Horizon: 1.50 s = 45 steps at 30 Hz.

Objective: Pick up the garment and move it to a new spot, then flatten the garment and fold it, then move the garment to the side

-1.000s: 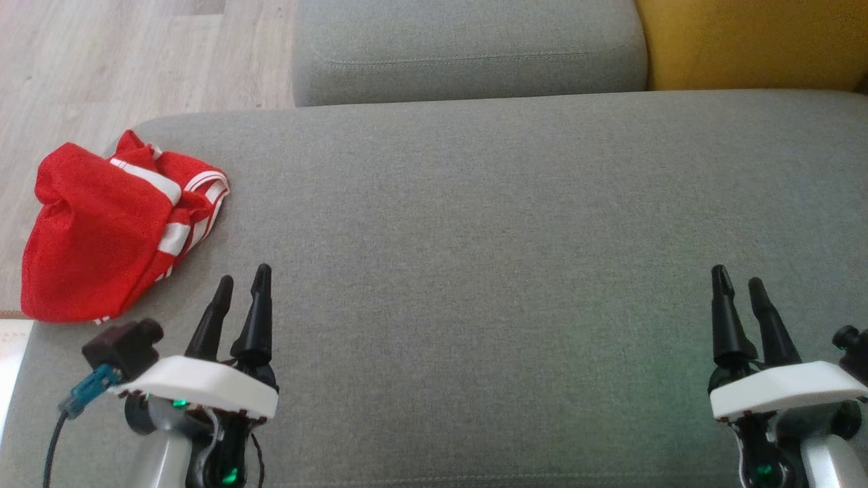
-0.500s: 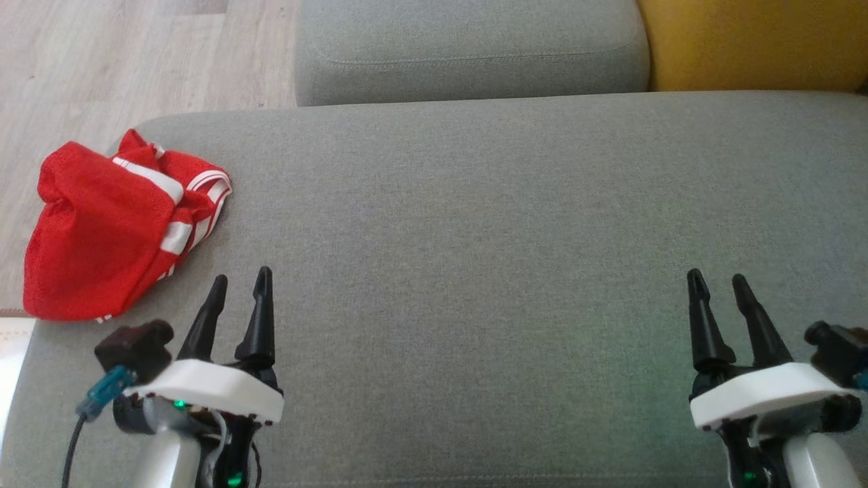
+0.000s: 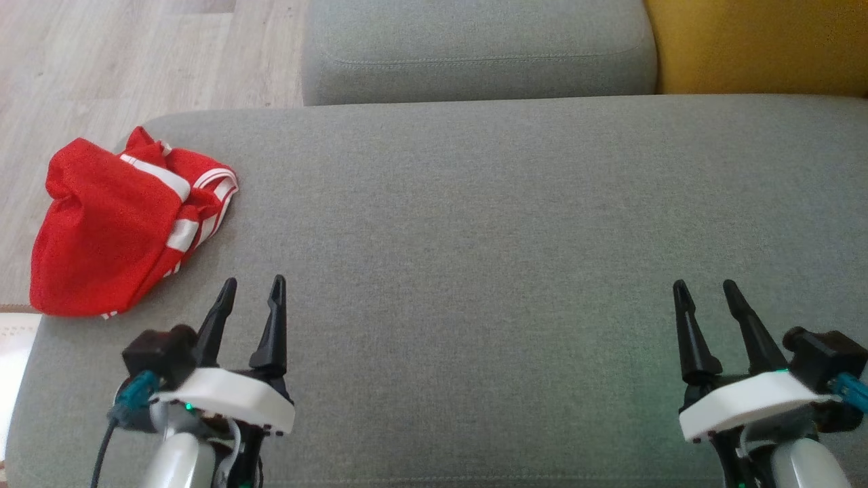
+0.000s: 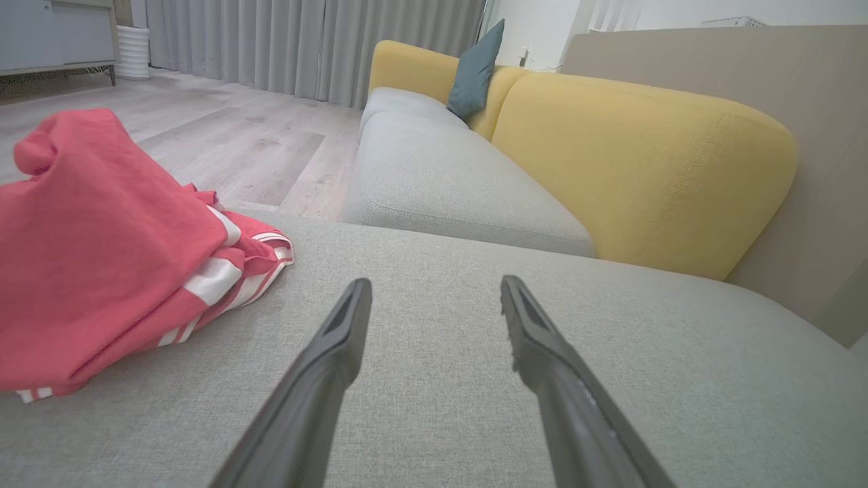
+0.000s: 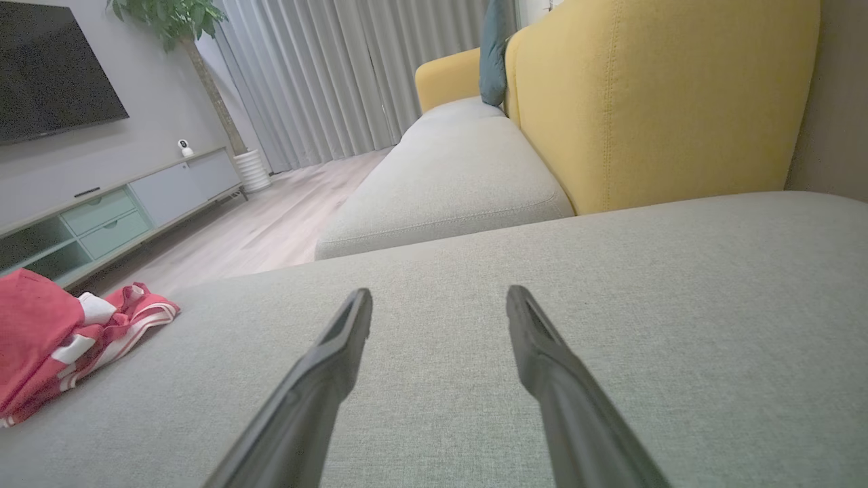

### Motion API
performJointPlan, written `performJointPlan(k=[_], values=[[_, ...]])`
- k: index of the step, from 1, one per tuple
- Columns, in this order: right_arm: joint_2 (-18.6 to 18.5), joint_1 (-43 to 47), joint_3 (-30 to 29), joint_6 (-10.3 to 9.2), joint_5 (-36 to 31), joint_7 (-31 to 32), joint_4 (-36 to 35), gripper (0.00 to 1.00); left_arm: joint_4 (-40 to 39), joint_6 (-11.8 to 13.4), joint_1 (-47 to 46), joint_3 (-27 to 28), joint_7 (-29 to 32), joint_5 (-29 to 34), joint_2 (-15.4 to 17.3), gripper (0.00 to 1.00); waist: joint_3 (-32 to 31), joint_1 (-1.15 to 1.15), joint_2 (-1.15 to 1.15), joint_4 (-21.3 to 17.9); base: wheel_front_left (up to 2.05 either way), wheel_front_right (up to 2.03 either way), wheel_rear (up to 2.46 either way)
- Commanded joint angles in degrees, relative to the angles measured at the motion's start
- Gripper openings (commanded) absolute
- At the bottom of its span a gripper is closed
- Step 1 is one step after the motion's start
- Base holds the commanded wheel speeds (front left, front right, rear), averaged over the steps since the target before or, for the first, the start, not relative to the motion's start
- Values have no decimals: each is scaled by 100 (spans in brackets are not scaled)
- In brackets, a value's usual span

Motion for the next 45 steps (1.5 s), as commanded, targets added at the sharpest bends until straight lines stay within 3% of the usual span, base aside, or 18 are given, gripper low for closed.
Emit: performJointPlan(k=[1, 20, 38, 45], values=[[-56, -103, 112, 21, -192, -75, -239, 100, -162, -8, -278, 136, -100, 190, 88, 100, -2, 0, 0, 2, 0, 0, 0], [8, -2, 142, 24, -1308, -197, -370, 100, 37, -1, -329, 107, -414, 1300, 19, 100, 3, 0, 0, 36, 0, 0, 0], [63, -6, 18, 24, -1131, -244, -376, 100, 69, -25, -361, 228, -414, 1283, -77, 100, 61, 0, 0, 120, 0, 0, 0], [73, -5, -48, 24, -1148, -236, -470, 100, 27, 8, -403, 275, -414, 1326, -105, 100, 95, 0, 0, 448, 0, 0, 0]])
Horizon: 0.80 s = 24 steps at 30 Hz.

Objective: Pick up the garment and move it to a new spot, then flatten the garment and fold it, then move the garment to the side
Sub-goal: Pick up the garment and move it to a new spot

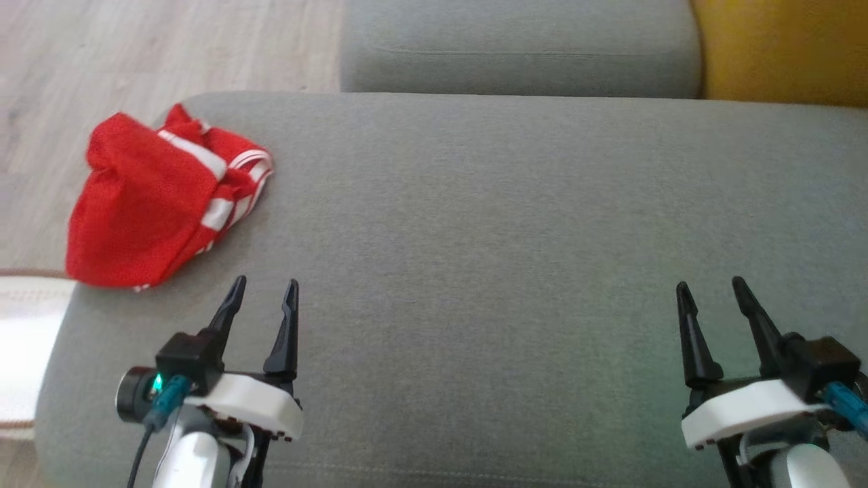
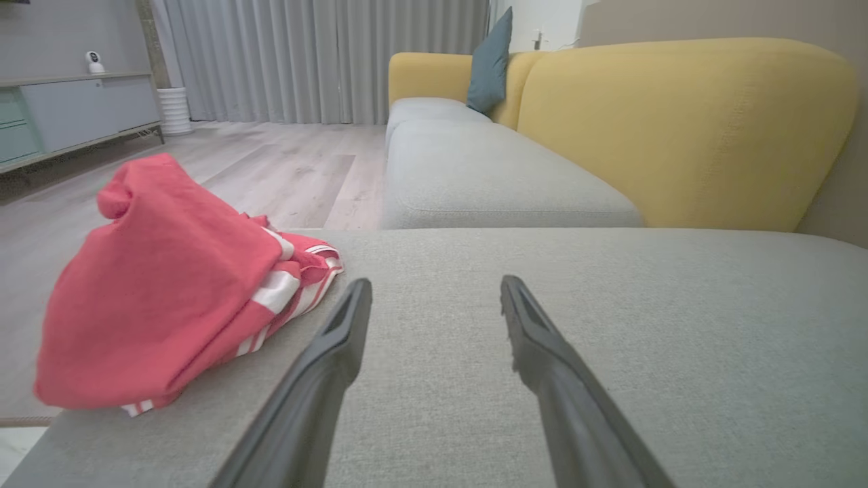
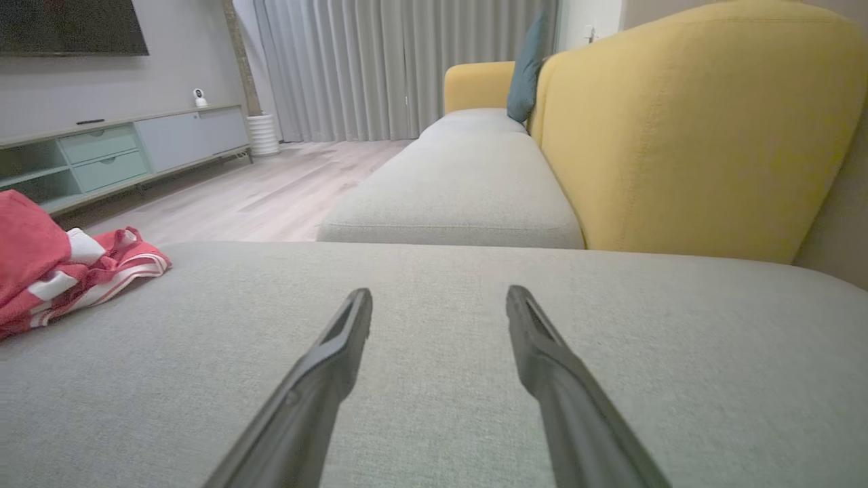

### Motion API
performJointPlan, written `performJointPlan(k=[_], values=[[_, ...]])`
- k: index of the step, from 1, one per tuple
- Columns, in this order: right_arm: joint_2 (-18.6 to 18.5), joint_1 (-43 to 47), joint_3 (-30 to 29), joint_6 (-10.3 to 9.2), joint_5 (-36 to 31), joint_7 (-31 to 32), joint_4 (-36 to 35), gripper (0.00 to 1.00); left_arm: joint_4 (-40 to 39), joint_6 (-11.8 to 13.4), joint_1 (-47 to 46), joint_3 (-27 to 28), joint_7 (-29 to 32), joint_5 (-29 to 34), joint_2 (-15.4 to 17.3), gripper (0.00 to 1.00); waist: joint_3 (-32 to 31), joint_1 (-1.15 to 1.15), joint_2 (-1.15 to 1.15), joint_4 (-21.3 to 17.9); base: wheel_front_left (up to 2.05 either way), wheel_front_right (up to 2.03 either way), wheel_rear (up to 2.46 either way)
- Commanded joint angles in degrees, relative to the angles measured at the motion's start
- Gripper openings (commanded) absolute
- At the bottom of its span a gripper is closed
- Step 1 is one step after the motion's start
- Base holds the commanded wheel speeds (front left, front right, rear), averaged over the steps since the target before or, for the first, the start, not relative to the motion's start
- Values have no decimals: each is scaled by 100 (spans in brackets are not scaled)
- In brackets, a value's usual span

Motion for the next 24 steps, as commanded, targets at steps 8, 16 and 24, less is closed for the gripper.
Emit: performJointPlan(k=[8, 16, 24], values=[[-10, -200, 200, 24, -14, 28, -405, 100, -240, 12, -419, 353, -71, 32, 13, 100, 61, 0, 0, 909, 0, 0, 0], [7, -259, 281, 24, 6, 48, -453, 100, -352, 28, -421, 463, -71, 72, 1, 100, 69, 0, 0, 1601, 0, 0, 0], [24, -276, 281, 24, 1, 60, -454, 100, -405, -5, -377, 552, -71, 76, -20, 100, 84, 0, 0, 1889, 0, 0, 0]])
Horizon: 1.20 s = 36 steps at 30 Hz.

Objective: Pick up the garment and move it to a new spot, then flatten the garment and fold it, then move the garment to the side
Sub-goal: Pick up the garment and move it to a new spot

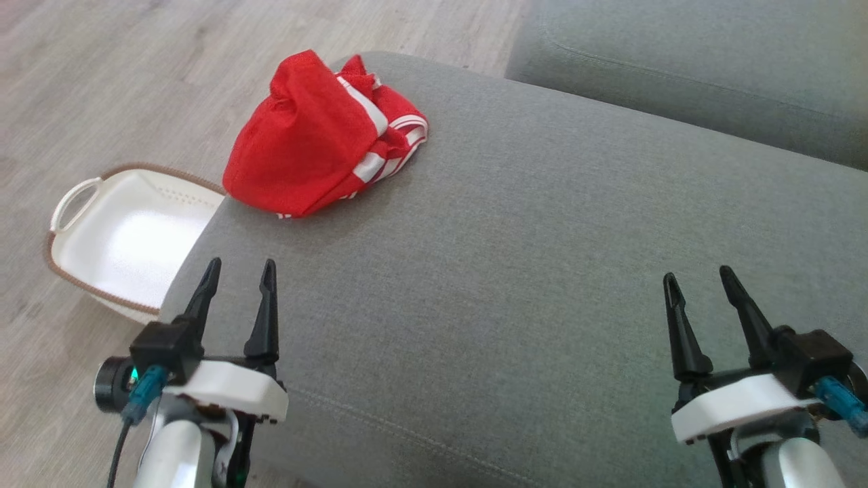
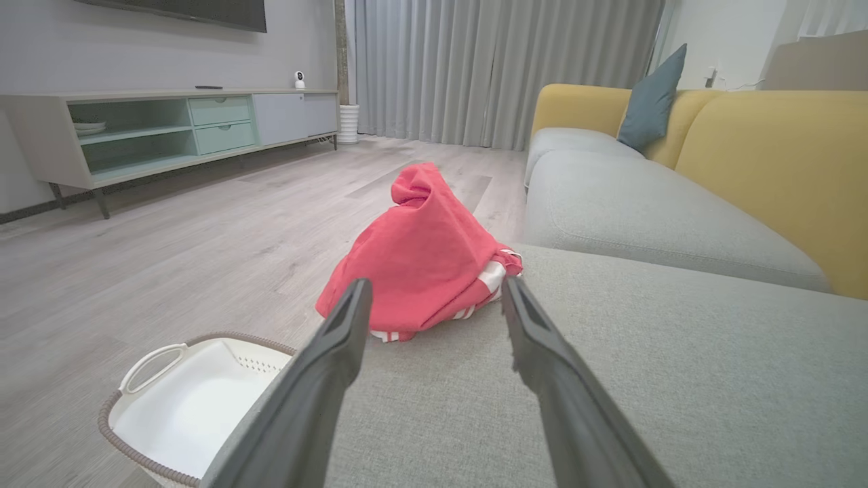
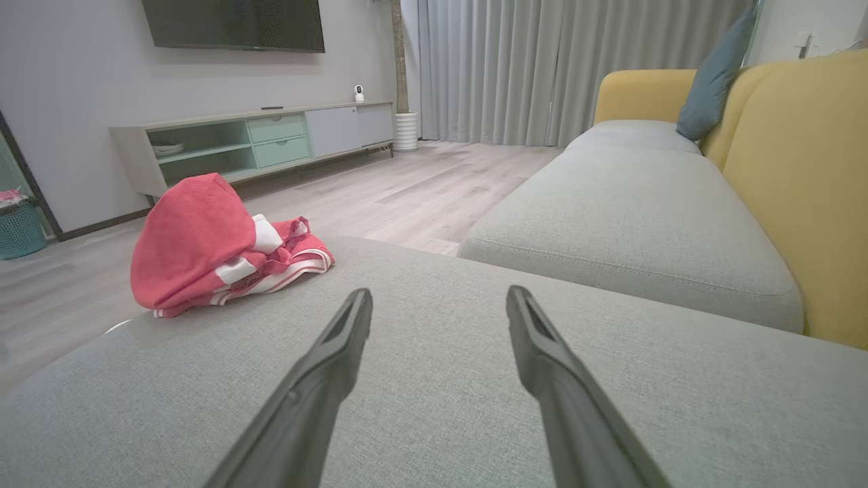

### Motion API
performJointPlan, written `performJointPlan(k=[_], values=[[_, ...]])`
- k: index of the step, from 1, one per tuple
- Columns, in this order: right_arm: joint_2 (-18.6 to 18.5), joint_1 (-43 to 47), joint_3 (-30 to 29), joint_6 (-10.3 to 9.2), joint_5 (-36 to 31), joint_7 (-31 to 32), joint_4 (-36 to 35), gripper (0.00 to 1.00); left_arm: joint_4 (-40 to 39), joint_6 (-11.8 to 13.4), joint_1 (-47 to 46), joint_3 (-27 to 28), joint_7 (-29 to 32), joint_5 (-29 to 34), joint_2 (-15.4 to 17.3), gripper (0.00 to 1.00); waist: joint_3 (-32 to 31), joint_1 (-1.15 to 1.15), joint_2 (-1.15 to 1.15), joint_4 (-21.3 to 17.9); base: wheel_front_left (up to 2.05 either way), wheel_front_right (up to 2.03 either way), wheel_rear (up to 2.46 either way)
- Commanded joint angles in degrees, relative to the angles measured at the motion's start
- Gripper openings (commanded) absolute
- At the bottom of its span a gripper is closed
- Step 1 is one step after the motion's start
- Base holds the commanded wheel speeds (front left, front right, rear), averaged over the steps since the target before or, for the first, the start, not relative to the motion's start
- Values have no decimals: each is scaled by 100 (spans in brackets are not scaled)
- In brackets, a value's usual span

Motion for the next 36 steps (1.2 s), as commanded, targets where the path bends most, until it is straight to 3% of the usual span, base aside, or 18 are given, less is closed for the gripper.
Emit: performJointPlan(k=[1, 12, 18, 27, 36], values=[[-7, -228, 113, 24, 3, 25, -206, 100, -228, -2, -263, 214, -71, 29, 23, 100, 8, 0, 0, 31, 0, 0, 0], [-79, -320, 159, 24, -12, 148, -335, 100, -332, -35, -369, 210, -71, 95, -12, 100, 319, 0, 0, -63, 0, 0, 0], [-271, -525, 137, 24, -65, 405, -681, 100, -135, -157, -1093, 200, -71, 18, -2, 100, 1004, 0, 0, -236, 0, 0, 0], [-607, -710, -64, 24, -129, 722, -1194, 100, 1509, -401, -3062, 130, 498, -418, 488, 100, 2026, 0, 0, -463, 0, 0, 0], [-662, -767, -24, 24, -113, 834, -1361, 100, 3521, -441, -4635, 98, 1223, -786, 1168, 100, 2365, 0, 0, -643, 0, 0, 0]])
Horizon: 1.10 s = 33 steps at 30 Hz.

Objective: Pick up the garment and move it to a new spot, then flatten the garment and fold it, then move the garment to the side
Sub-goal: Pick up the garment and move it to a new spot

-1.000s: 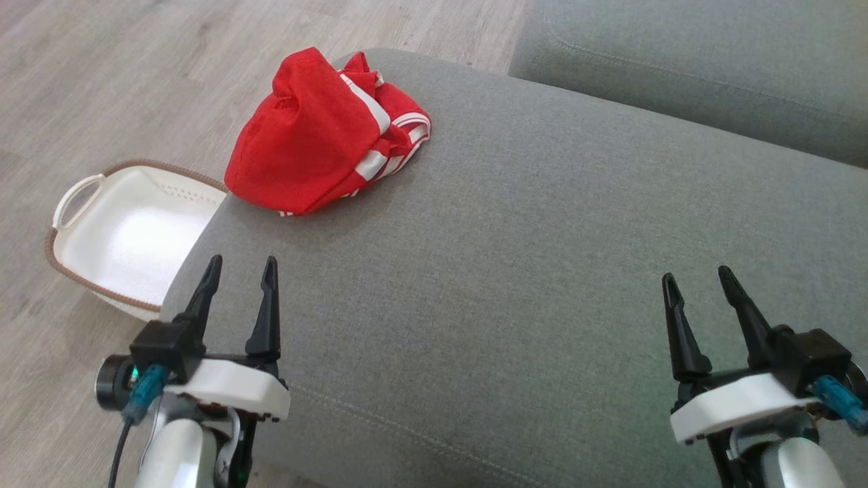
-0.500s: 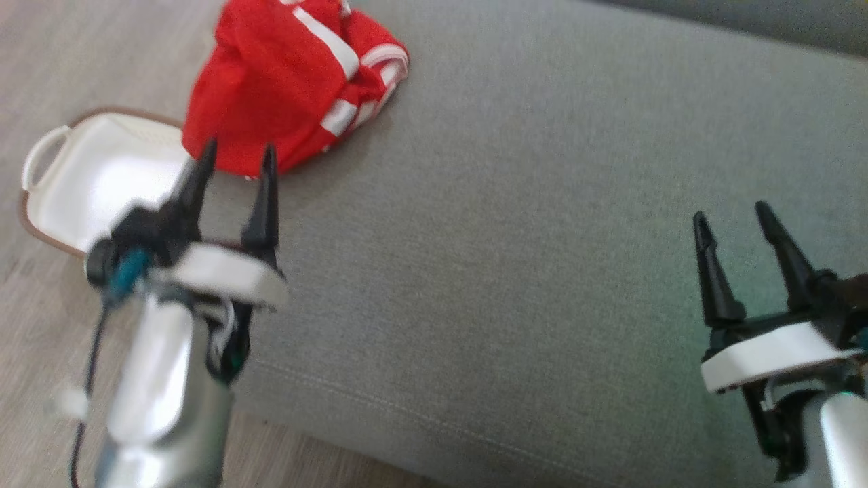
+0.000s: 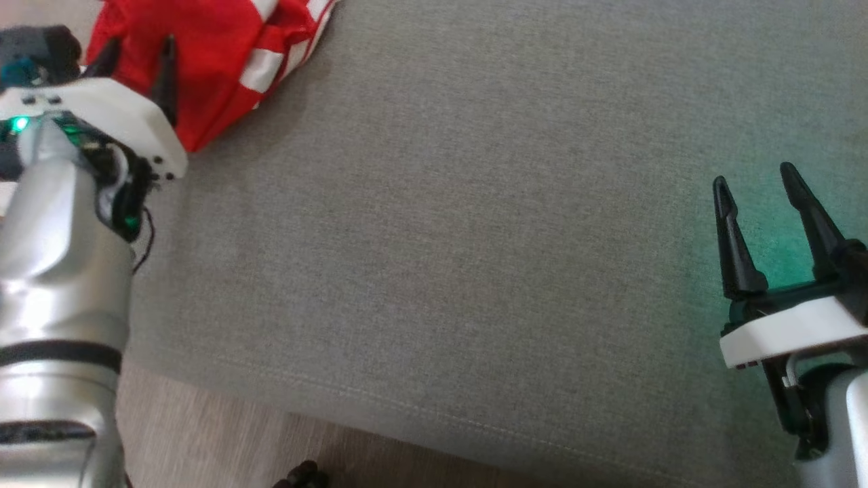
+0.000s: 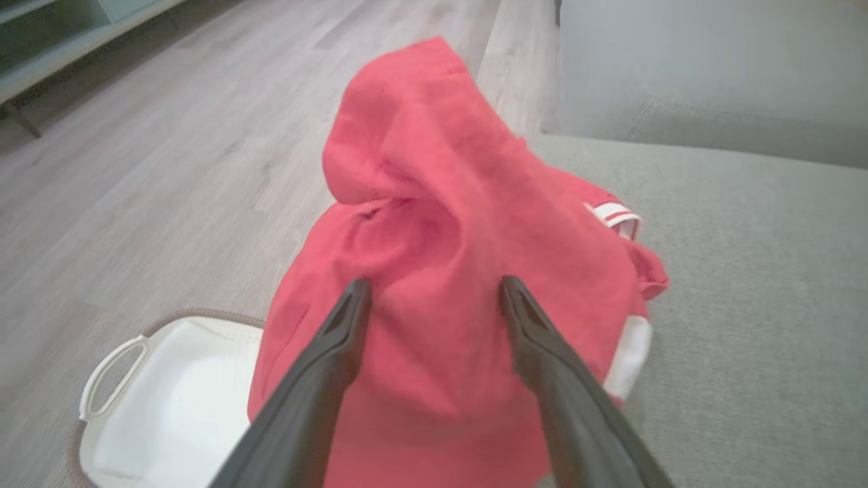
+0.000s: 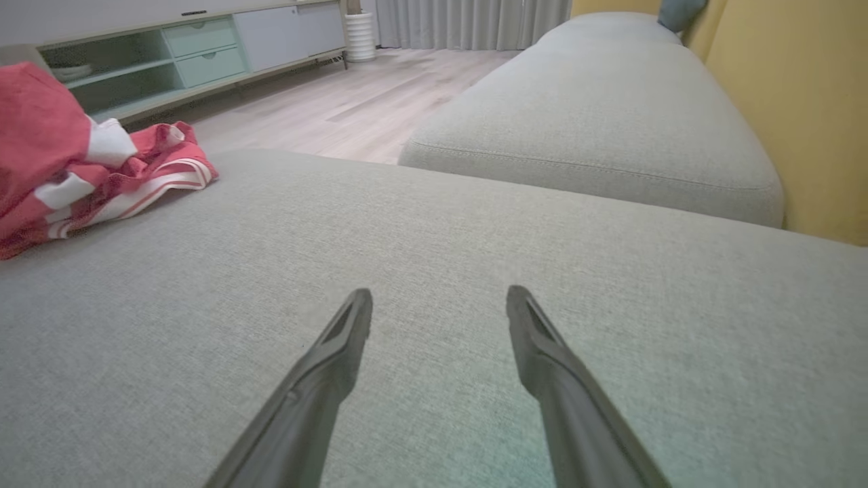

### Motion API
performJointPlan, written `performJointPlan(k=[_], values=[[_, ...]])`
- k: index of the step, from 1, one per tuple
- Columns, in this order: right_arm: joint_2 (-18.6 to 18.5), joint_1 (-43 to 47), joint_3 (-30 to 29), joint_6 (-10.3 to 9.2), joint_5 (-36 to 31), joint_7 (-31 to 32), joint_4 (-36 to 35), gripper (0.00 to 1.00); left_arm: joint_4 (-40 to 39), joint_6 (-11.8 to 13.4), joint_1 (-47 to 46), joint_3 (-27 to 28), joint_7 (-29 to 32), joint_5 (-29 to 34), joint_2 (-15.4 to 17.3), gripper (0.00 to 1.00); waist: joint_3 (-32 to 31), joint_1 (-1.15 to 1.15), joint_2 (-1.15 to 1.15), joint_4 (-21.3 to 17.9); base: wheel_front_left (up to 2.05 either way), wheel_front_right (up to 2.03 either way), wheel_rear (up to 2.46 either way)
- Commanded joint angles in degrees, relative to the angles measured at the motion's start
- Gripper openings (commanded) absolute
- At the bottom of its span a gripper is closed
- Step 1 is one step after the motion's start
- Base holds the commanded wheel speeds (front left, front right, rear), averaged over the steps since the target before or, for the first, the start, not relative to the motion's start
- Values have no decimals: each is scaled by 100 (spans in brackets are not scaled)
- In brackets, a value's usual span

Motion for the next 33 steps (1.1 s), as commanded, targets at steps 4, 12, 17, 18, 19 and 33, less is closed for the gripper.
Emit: performJointPlan(k=[4, 12, 17, 18, 19, 33], values=[[-59, -59, 127, 24, 3, 44, -253, 100, 550, -31, -591, -53, 378, -66, 497, 100, 100, -2, 0, -103, 0, 0, 0], [-25, -70, 108, 24, 19, 67, -269, 100, 924, -33, -959, -259, -210, -113, 706, 0, 37, -2, 0, -142, 0, 0, 0], [75, -62, 90, 24, 21, -16, -214, 100, 681, -21, -987, -139, -1041, -187, 853, 0, -227, -2, 0, -199, 0, 0, 0], [102, -59, 89, 24, 23, -39, -200, 100, 566, -6, -959, -116, -1118, -186, 880, 0, -291, -2, 0, -216, 0, 0, 0], [127, -57, 84, 24, 16, -68, -187, 100, 415, 21, -918, -85, -1171, -188, 897, 0, -357, -2, 0, -233, 0, 0, 0], [553, 259, 87, 24, 154, -527, 281, 100, -2997, 471, 1371, 225, -1192, -145, 805, 0, -1497, -2, 0, -735, 0, 0, 0]])
